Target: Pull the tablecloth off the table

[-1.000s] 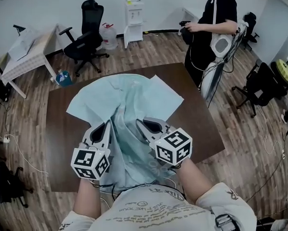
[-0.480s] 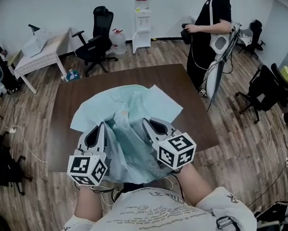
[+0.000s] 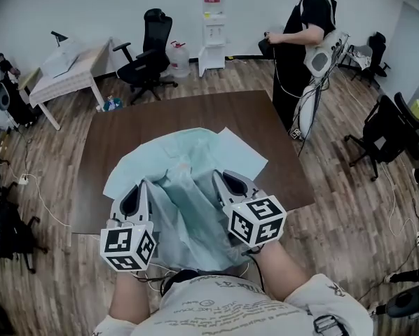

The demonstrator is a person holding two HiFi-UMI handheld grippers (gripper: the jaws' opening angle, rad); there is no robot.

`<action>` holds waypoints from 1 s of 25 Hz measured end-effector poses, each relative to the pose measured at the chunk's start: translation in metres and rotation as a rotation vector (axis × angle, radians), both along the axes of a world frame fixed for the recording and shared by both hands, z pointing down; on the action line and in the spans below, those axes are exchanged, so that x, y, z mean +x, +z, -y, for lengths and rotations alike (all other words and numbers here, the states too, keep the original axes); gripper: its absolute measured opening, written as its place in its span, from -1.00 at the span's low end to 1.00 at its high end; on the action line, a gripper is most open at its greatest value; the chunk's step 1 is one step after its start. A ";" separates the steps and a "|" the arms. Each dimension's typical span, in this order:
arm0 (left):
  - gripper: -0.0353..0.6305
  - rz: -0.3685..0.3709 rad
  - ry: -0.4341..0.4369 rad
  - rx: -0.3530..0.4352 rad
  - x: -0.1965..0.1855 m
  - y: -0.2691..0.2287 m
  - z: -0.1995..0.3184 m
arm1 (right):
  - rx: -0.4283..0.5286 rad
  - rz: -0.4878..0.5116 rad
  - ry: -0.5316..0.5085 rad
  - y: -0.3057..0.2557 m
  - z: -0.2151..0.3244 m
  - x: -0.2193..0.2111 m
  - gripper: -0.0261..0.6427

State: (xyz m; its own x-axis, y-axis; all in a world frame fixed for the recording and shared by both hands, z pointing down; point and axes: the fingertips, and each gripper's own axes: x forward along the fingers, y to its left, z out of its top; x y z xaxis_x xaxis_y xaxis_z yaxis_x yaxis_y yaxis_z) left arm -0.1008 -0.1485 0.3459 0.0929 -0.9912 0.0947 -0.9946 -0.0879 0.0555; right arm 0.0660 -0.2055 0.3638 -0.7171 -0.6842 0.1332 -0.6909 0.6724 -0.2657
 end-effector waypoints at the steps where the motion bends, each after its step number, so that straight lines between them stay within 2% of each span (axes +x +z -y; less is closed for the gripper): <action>1: -0.87 0.010 -0.001 -0.001 0.000 -0.001 0.000 | -0.003 0.008 0.001 -0.002 0.000 0.000 -0.88; 12: -0.87 0.047 -0.009 -0.025 -0.028 0.002 0.004 | -0.018 0.028 0.034 -0.004 0.009 -0.020 -0.88; 25: -0.87 0.028 0.018 -0.029 -0.051 0.006 0.016 | -0.018 0.018 0.069 -0.004 0.020 -0.033 -0.88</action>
State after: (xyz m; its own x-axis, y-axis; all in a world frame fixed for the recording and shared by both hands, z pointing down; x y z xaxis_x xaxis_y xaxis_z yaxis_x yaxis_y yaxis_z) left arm -0.1516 -0.1650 0.3523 0.1071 -0.9862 0.1263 -0.9941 -0.1041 0.0307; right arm 0.0328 -0.2252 0.3595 -0.6704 -0.7299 0.1334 -0.7306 0.6180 -0.2905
